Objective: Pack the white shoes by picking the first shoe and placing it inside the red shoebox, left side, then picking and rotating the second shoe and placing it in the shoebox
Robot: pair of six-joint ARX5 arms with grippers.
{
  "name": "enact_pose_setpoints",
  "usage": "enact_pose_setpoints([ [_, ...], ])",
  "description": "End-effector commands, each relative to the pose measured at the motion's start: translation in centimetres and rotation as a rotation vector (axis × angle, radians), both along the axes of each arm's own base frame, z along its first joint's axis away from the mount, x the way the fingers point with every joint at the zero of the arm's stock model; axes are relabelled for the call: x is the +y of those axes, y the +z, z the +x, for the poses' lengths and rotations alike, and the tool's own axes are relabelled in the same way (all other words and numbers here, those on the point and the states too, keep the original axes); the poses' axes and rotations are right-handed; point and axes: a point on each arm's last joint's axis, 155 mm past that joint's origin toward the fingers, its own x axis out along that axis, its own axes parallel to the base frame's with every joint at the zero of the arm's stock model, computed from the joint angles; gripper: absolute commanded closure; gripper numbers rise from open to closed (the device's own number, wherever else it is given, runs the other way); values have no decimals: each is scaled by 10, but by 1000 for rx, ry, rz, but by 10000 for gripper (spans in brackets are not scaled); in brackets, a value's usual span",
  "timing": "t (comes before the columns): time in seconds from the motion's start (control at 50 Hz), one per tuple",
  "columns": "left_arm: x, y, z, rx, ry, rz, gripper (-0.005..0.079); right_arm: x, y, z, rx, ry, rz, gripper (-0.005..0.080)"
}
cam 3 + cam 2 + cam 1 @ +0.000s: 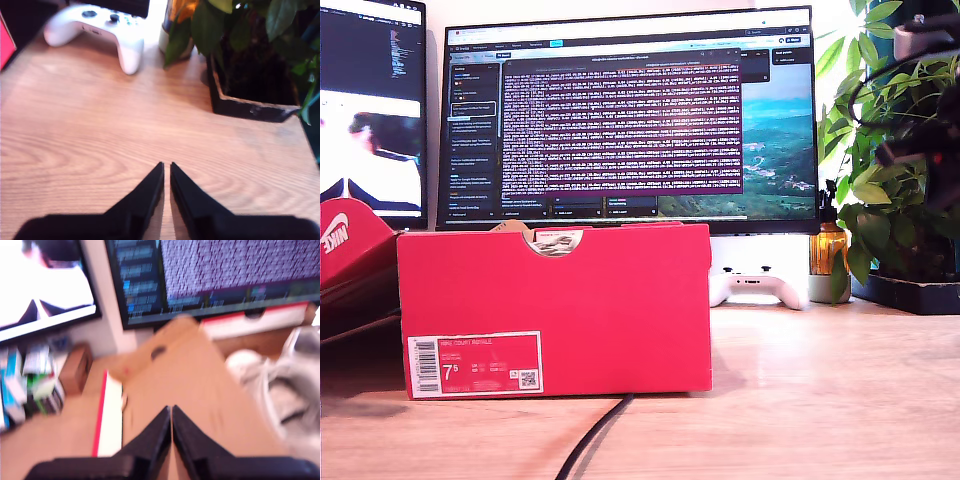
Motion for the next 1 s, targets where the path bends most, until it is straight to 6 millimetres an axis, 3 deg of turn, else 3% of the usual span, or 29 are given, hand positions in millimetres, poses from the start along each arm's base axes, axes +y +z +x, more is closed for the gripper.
enact_pose_setpoints([
  [0.0, 2, -11, -4, -5, 5, -6, 761, -6, -19, -9, 11, -20, 21, 752],
  [0.16, 4, -23, -9, -15, 9, -7, 761, -13, -37, -19, -6, -49, 24, 752],
  [0.32, 7, -42, -16, -9, 11, 2, 761, -22, -69, -40, 35, -79, 42, 752],
  [0.48, 13, -61, -25, 10, 30, 2, 761, -25, -85, -61, 20, -82, 54, 752],
  [0.64, 22, -50, -29, -52, 72, -8, 761, -27, -81, -71, -18, -86, 61, 752],
  [0.98, 47, -44, -42, -105, 191, -37, 761, -31, -66, -86, -53, -109, 82, 752],
])
